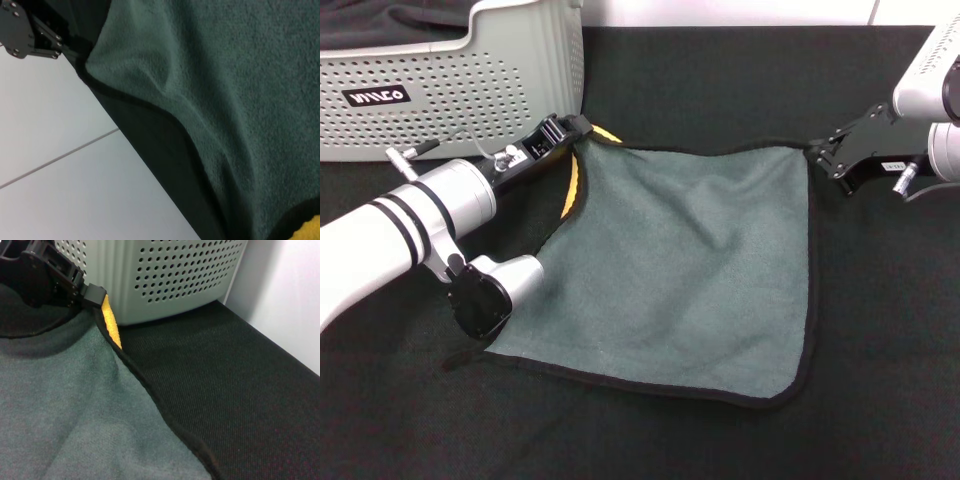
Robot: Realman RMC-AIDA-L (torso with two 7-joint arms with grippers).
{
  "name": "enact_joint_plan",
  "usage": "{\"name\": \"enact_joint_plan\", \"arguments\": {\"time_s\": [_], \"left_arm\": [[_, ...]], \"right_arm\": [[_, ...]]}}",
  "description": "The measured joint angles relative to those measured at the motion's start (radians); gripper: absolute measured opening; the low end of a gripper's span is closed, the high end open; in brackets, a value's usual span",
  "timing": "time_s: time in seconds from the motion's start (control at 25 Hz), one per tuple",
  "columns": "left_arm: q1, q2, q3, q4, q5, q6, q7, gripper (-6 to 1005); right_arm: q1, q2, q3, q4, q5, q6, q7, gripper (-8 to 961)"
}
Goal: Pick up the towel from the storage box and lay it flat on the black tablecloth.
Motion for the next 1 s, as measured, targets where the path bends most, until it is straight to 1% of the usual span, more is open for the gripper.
{"name": "enact_joint_plan", "arguments": {"time_s": [0.28,0.6,0.76,0.92,1.0], "left_arm": [[0.0,0.0,-0.001,0.002,0.0,0.002,0.02,32],[0.0,0.0,-0.002,0.003,-0.003,0.011,0.028,107],[0.008,0.002,-0.008,0.004,-0.008,0.018,0.025,144],[0.024,0.004,-0.007,0.005,-0.047,0.094,0.024,182],[0.04,0.006,-0.008,0.013,-0.061,0.136,0.026,375]], "right_arm": [[0.0,0.0,-0.004,0.001,0.0,0.012,0.0,1],[0.001,-0.004,0.0,0.001,0.01,0.015,0.0,2],[-0.01,-0.002,0.0,-0.019,0.012,0.022,0.001,2],[-0.034,-0.001,-0.003,-0.064,0.013,0.02,0.001,124],[-0.06,-0.001,-0.006,-0.108,0.013,0.016,0.001,193]]}}
